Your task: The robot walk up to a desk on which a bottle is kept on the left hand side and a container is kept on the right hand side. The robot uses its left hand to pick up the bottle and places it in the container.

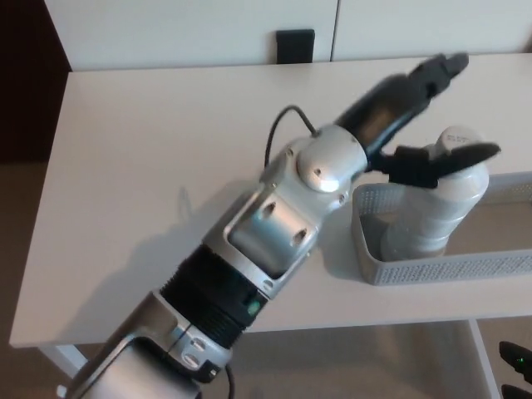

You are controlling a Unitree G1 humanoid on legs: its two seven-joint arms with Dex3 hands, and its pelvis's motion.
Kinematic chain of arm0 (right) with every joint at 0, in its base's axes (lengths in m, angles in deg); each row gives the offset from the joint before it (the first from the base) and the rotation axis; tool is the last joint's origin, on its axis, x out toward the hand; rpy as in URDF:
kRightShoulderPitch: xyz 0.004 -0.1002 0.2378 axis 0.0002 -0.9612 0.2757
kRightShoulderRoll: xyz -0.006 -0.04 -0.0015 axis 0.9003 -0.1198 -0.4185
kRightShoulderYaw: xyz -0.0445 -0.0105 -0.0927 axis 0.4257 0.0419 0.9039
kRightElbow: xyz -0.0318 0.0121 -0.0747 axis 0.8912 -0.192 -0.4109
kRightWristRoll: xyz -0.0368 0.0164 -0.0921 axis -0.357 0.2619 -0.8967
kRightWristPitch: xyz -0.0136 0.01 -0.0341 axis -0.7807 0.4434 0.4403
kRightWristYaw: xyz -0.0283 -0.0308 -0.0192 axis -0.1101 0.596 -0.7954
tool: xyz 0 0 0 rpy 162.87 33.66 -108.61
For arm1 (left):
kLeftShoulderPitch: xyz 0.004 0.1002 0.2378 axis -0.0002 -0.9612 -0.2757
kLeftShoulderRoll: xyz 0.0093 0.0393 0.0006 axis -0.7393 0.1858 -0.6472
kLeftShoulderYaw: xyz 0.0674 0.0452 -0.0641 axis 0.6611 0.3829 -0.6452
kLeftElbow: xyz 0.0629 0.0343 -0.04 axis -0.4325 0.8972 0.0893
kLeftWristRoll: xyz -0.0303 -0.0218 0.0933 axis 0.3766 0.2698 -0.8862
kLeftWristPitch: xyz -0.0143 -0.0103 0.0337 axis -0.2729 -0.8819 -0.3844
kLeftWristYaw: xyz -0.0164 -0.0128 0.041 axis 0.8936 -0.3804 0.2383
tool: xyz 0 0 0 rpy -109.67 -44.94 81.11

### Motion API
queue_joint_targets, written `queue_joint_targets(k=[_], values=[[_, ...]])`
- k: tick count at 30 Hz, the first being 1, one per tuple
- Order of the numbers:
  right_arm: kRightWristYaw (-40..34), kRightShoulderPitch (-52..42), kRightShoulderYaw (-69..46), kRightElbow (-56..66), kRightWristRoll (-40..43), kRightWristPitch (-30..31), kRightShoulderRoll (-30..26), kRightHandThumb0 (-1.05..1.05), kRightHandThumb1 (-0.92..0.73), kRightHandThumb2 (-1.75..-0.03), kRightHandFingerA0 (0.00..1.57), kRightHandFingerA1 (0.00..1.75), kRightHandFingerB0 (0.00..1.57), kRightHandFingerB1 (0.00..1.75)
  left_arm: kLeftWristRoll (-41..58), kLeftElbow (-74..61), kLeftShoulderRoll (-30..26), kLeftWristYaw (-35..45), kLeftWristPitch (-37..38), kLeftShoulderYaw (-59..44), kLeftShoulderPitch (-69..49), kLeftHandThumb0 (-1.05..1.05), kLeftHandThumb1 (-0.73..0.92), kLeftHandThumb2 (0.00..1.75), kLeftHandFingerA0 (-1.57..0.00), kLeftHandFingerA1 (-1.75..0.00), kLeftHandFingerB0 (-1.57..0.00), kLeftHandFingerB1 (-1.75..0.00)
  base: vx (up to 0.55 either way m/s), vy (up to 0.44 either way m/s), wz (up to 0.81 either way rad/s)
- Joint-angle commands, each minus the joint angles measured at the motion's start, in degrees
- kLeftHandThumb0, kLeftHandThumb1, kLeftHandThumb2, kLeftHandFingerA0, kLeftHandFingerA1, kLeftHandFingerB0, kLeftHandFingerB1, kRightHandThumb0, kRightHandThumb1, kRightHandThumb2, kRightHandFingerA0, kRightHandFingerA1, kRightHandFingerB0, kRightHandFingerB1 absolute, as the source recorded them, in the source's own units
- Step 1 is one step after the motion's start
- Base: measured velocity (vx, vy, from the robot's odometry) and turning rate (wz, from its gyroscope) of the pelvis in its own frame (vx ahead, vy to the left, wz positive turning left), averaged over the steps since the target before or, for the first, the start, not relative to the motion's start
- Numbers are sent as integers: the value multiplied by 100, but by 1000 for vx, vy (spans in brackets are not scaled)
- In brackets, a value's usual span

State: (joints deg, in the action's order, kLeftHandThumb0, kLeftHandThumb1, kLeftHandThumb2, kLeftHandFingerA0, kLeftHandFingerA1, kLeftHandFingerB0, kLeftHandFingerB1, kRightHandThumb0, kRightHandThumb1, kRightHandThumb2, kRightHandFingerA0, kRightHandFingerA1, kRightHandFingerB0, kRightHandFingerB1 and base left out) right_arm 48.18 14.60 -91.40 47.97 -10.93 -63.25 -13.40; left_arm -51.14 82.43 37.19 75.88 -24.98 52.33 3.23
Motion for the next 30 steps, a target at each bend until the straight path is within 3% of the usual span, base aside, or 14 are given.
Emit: queue_joint_targets(k=[1, 6, 7, 8, 9, 12, 13, 16, 17, 20, 21, 22, 28, 30], values=[[67, 25, -80, 76, 135, 266, -96, -29, -51, -78, 0, 10, 0, 8, 346, -1052, -975, 761, -3, -1075, 802, -99, 59, 97, 0, 0, 0, 0, 0, 0, 0], [67, 24, -66, 117, 107, 315, -109, -29, -51, -78, 0, 11, 0, 8, 653, -1982, -1564, 1122, -157, -1686, 1145, -100, 62, 98, 0, 0, 0, 0, 0, 0, 0], [94, 43, -66, 74, 98, 284, -131, -30, -52, -78, 0, 11, 0, 7, 791, -2409, -1738, 1197, -350, -1896, 1168, -92, 77, 64, 0, 0, 0, 0, 0, 0, 0], [94, 43, -66, 74, 98, 284, -131, -30, -52, -78, 0, 11, 0, 7, 791, -2409, -1738, 1197, -350, -1896, 1168, -92, 77, 64, 0, 0, 0, 0, 0, 0, 0], [105, 48, -76, 77, 116, 295, -126, -28, -52, -78, 0, 11, 0, 6, 949, -2835, -1909, 1254, -523, -2137, 1120, -95, 59, 94, 0, 0, 0, -1, 0, 0, 0], [106, -6, -88, 95, 132, 291, -106, -27, -52, -78, 0, 10, 0, 5, 1245, -3815, -2272, 1318, -719, -2725, 734, -94, 58, 94, 0, 0, 0, -2, 0, 0, 0], [106, -49, -74, 43, 67, 204, -158, -33, -51, -79, 0, 17, 0, 10, 1340, -4820, -2410, 1176, -697, -3410, -142, -56, 35, 71, -6, -21, -6, -21, 0, 0, 0], [92, -103, -32, -35, -35, 99, -210, -33, -50, -79, 0, 18, 0, 11, 1491, -5658, -2431, 1134, -491, -4178, -1295, -46, 32, 72, -2, -27, -2, -30, 0, 0, 0], [94, -162, -13, -35, -36, 168, -192, -32, -51, -79, 0, 16, 0, 11, 1813, -5911, -2442, 1426, -169, -4974, -2281, -43, 44, 65, -5, -21, -5, -23, 0, 0, 0], [115, -179, -30, -52, -3, 219, -191, -31, -51, -78, 0, 13, 0, 8, 1947, -6013, -2413, 1553, -19, -5405, -2821, -39, 45, 57, -3, -24, -7, -24, 0, 0, 0], [134, -208, -33, -118, -10, 160, -210, -33, -51, -79, 0, 16, 0, 10, 2089, -5941, -2349, 1689, 140, -5820, -3335, -38, 30, 71, 0, -28, 0, -27, 0, 0, 0], [141, -242, -31, -183, -22, 111, -219, -33, -50, -79, 0, 15, 0, 10, 2246, -5730, -2284, 1868, 388, -6301, -3904, -33, 46, 57, 0, -20, -3, -21, 0, 0, 0], [190, -333, -55, -443, 58, -17, -119, -29, -51, -78, 0, 10, 0, 5, 2640, -3937, -2145, 2453, 1104, -8097, -5966, -40, 44, 65, -4, -19, -7, -25, 0, 0, 0], [166, -340, -31, -497, 9, -105, -128, -31, -52, -78, 0, 12, 0, 6, 2728, -3391, -2187, 2549, 1272, -8333, -6252, -39, 47, 55, -3, -26, -12, -28, 0, 0, 0]])
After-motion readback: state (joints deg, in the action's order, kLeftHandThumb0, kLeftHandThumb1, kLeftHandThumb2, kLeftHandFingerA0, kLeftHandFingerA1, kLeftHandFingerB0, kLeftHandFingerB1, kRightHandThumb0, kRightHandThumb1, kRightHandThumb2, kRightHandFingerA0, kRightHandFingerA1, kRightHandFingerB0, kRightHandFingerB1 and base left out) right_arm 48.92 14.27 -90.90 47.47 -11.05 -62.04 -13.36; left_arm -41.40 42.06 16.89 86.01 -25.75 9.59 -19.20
